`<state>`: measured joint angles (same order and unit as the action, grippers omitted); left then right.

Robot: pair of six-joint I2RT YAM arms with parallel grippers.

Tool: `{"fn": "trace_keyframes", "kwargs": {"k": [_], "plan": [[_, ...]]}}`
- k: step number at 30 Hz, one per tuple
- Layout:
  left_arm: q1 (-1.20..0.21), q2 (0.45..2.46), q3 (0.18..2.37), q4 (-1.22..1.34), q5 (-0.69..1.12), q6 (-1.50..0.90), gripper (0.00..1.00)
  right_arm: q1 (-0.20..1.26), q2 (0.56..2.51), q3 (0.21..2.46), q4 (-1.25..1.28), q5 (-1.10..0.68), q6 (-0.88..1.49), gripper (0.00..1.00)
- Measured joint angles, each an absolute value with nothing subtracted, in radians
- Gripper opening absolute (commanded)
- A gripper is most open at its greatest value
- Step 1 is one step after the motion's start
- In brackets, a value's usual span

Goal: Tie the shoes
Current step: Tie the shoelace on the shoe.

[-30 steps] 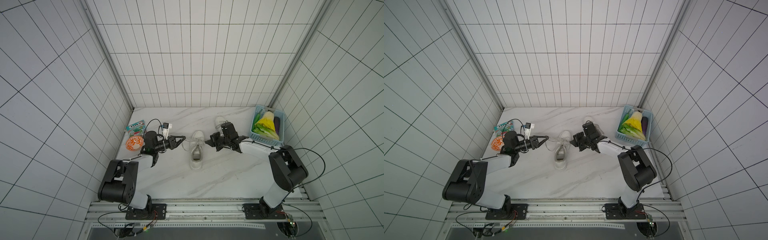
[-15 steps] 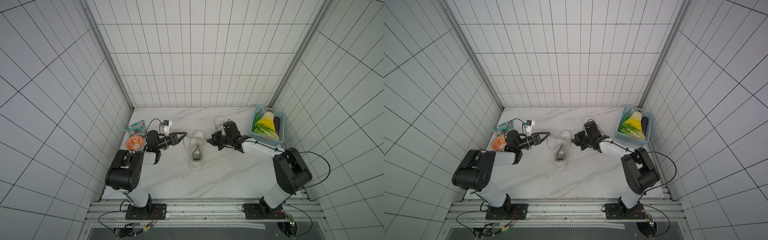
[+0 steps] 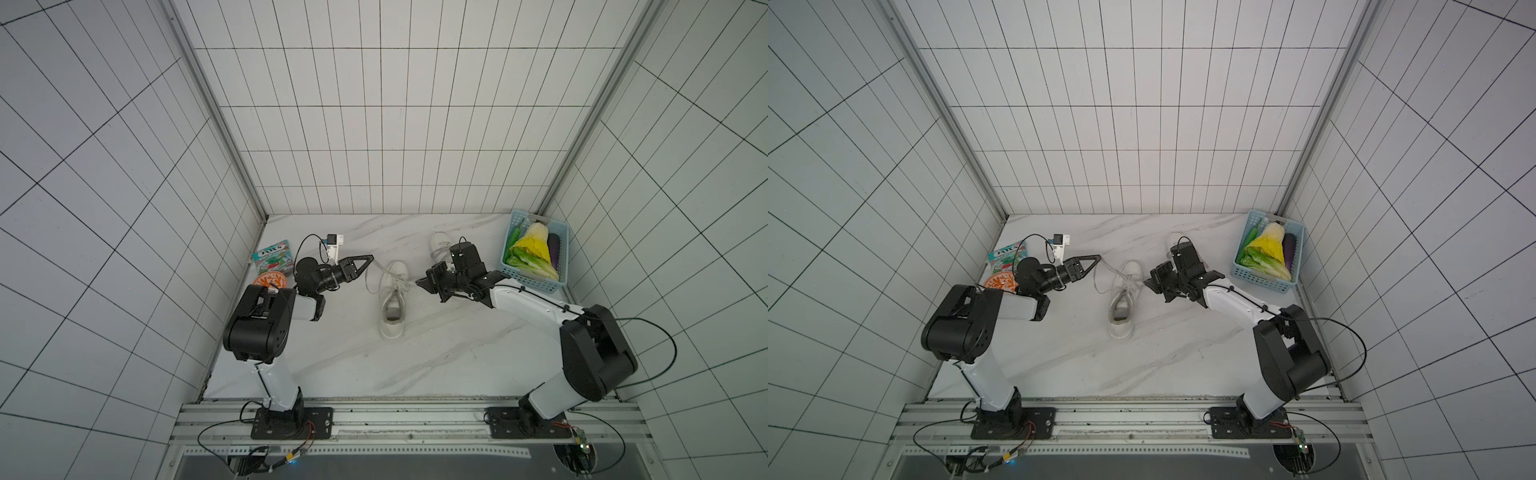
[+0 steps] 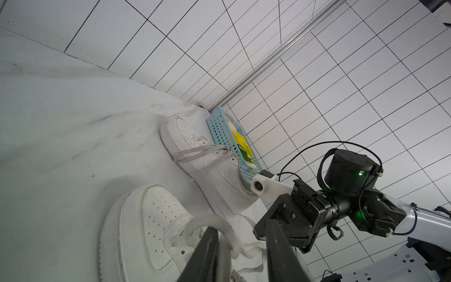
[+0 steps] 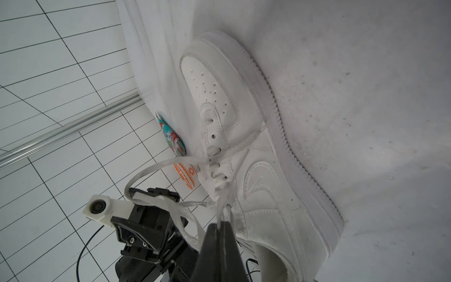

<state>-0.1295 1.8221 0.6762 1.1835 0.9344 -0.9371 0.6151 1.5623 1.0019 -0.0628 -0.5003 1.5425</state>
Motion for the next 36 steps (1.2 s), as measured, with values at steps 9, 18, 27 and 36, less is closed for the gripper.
{"fn": "trace_keyframes", "kwargs": {"k": [9,18,27,36], "plan": [[-0.142,1.868,0.7,1.234,0.931,-0.968,0.03,0.631,1.557,1.002,-0.088,-0.497,1.513,0.0],[-0.139,1.898,0.7,1.311,0.912,-0.984,0.0,0.635,1.555,1.002,-0.116,-0.482,1.47,0.0],[-0.101,1.766,0.58,1.309,0.854,-0.929,0.0,0.612,1.436,1.019,-0.264,-0.351,1.25,0.0],[-0.084,1.589,0.464,1.178,0.788,-0.808,0.0,0.588,1.365,1.043,-0.484,-0.168,1.03,0.0]]}}
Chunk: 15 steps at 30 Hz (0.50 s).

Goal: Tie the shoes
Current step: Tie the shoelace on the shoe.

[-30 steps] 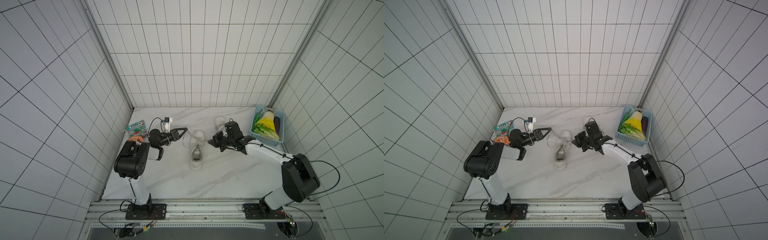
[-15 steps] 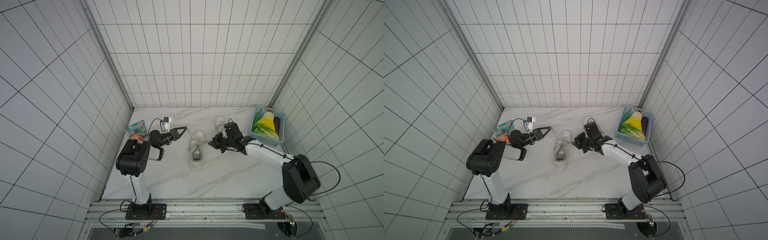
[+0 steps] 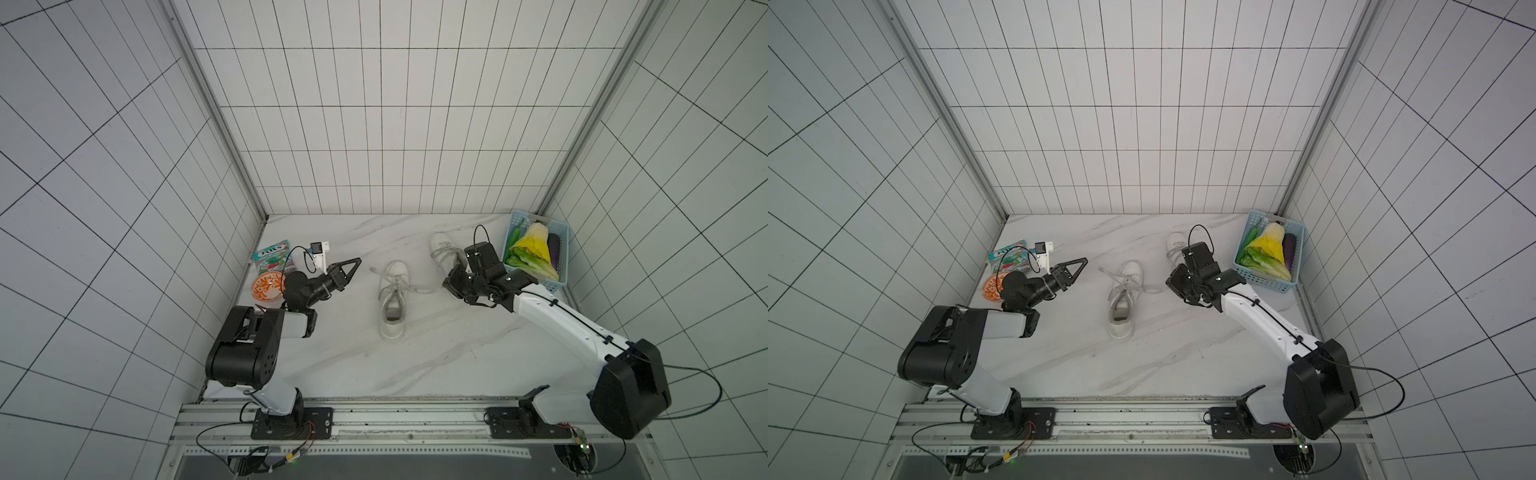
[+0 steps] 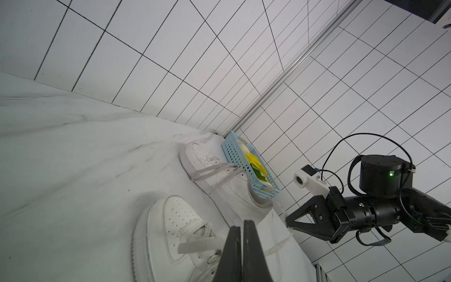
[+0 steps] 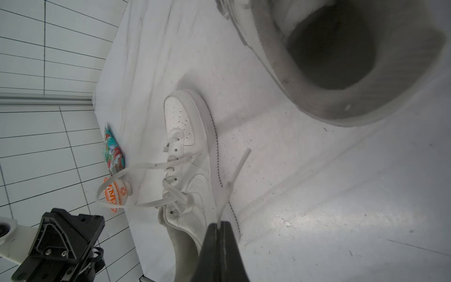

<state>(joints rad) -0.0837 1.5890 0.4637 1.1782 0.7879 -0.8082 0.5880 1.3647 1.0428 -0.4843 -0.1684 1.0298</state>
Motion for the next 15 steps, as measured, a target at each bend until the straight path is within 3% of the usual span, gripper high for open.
{"fn": "trace_keyframes", "kwargs": {"k": [5,8,10,15], "plan": [[-0.084,1.493,0.41,1.043,0.759,-0.725,0.03,0.583,1.365,1.041,-0.555,-0.13,0.963,0.0],[-0.086,1.457,0.404,0.956,0.746,-0.693,0.36,0.582,1.365,1.034,-0.556,-0.133,0.945,0.0],[-0.089,1.444,0.418,0.86,0.726,-0.691,0.49,0.582,1.365,1.032,-0.556,-0.138,0.938,0.0],[-0.11,1.442,0.571,0.477,0.62,-0.689,0.58,0.582,1.365,1.032,-0.548,-0.153,0.931,0.0]]}}
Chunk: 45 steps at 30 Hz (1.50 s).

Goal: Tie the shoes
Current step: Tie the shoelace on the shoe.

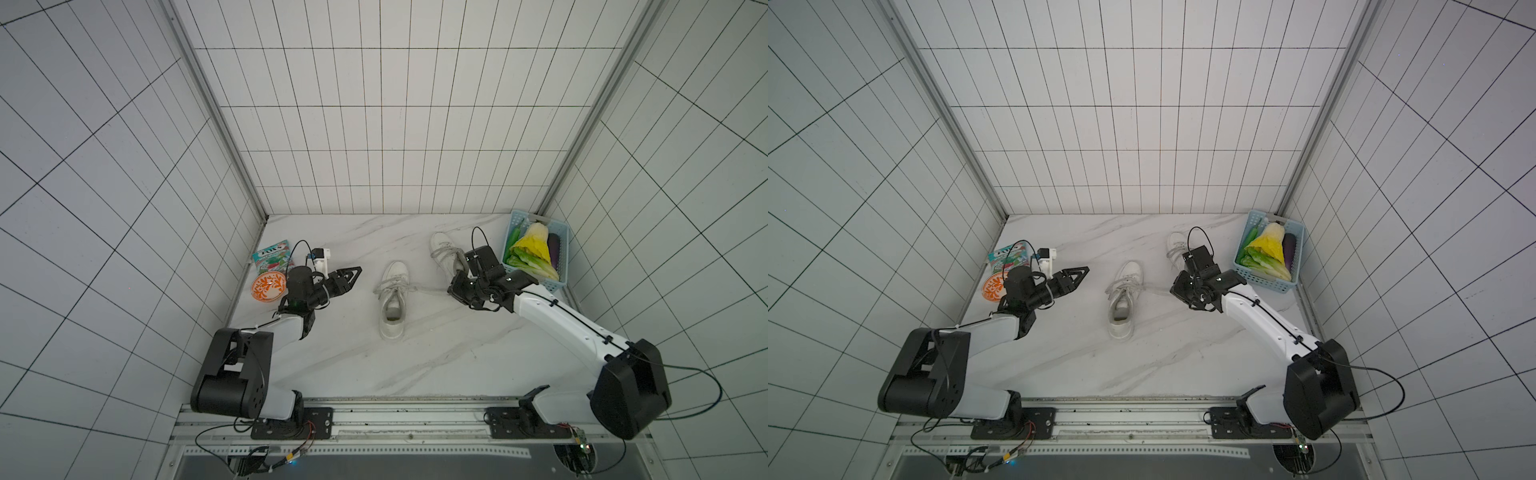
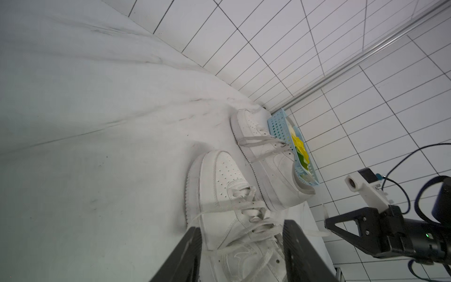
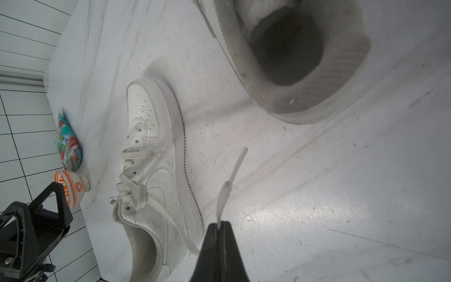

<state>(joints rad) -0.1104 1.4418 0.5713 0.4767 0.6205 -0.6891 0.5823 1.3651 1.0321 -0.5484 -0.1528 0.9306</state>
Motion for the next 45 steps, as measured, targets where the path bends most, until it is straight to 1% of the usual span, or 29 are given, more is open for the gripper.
{"fn": "trace_keyframes", "kwargs": {"k": [2,5,11,14,18,21,24,27,30,32,35,37,40,45], "plan": [[-0.122,1.446,0.647,0.33,0.572,-0.698,0.61,0.582,1.365,1.032,-0.544,-0.157,0.931,0.0],[-0.133,1.486,0.742,0.156,0.524,-0.744,0.61,0.582,1.365,1.032,-0.542,-0.162,0.931,0.0],[-0.139,1.642,0.792,-0.019,0.511,-0.887,0.61,0.582,1.365,1.032,-0.533,-0.169,0.932,0.0],[-0.151,1.72,0.791,-0.022,0.542,-0.967,0.61,0.582,1.365,1.032,-0.526,-0.171,0.932,0.0],[-0.186,1.767,0.799,0.07,0.591,-1.066,0.6,0.582,1.366,1.032,-0.519,-0.179,0.933,0.0],[-0.215,1.799,0.799,0.137,0.613,-1.134,0.56,0.582,1.368,1.032,-0.516,-0.179,0.936,0.0],[-0.236,1.825,0.797,0.197,0.628,-1.196,0.52,0.582,1.368,1.032,-0.513,-0.179,0.936,0.0],[-0.252,1.837,0.782,0.245,0.632,-1.248,0.45,0.582,1.368,1.032,-0.513,-0.179,0.937,0.0],[-0.261,1.855,0.772,0.286,0.637,-1.29,0.32,0.582,1.368,1.032,-0.512,-0.183,0.939,0.0],[-0.261,1.867,0.765,0.307,0.634,-1.306,0.19,0.582,1.369,1.032,-0.511,-0.186,0.939,0.0],[-0.25,1.869,0.749,0.329,0.619,-1.319,0.04,0.582,1.369,1.032,-0.508,-0.186,0.938,0.0],[-0.237,1.867,0.731,0.343,0.609,-1.312,0.0,0.581,1.369,1.032,-0.506,-0.185,0.933,0.0],[-0.217,1.823,0.701,0.344,0.59,-1.28,0.0,0.575,1.359,1.032,-0.505,-0.168,0.912,0.0],[-0.211,1.622,0.692,0.341,0.537,-1.151,0.0,0.569,1.287,1.025,-0.458,-0.114,0.815,0.0]]}}
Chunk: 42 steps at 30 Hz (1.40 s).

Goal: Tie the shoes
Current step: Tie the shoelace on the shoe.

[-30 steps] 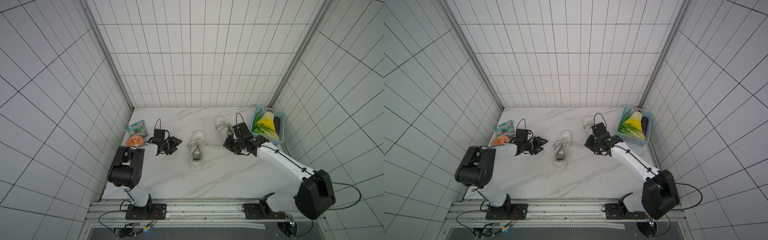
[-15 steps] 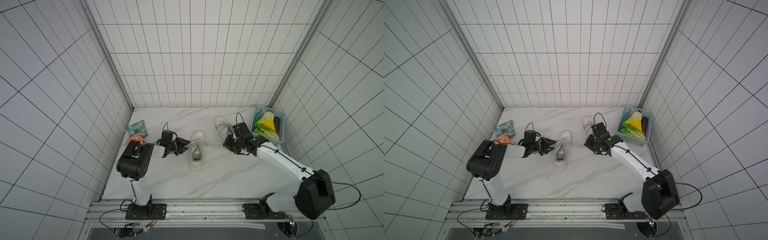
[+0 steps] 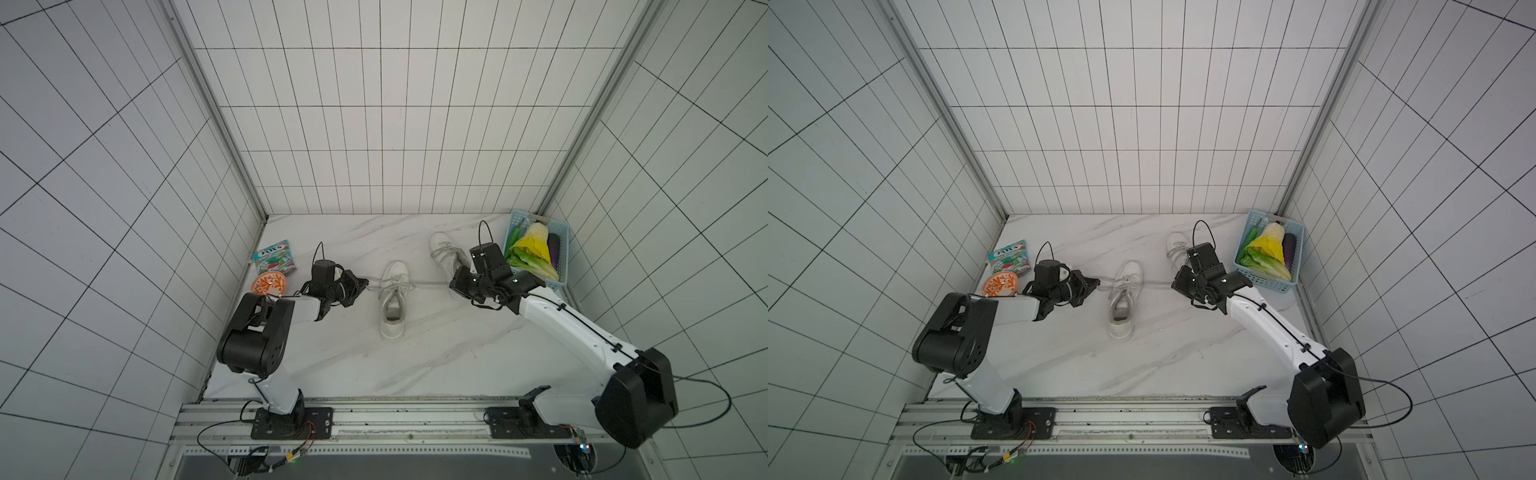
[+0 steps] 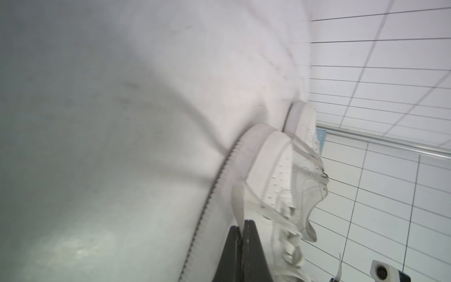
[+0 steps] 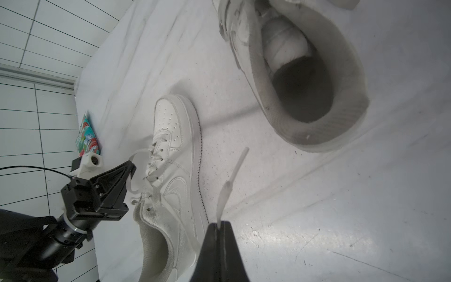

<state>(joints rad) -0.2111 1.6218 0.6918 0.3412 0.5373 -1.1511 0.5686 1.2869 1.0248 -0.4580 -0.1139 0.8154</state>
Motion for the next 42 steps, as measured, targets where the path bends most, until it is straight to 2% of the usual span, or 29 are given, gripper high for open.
{"fn": "trace_keyframes", "kwargs": {"k": [8,18,33,42], "plan": [[-0.264,1.324,0.675,0.306,0.382,-0.87,0.0,0.563,1.221,0.984,-0.371,-0.008,0.641,0.0],[-0.271,1.136,0.58,0.156,0.127,-0.673,0.0,0.543,1.227,0.969,-0.388,0.162,0.519,0.0],[-0.26,1.113,0.558,0.04,-0.12,-0.604,0.0,0.462,1.223,0.969,-0.53,0.386,0.436,0.0],[-0.21,1.13,0.552,0.003,-0.179,-0.605,0.0,0.392,1.253,0.96,-0.57,0.459,0.407,0.0]]}}
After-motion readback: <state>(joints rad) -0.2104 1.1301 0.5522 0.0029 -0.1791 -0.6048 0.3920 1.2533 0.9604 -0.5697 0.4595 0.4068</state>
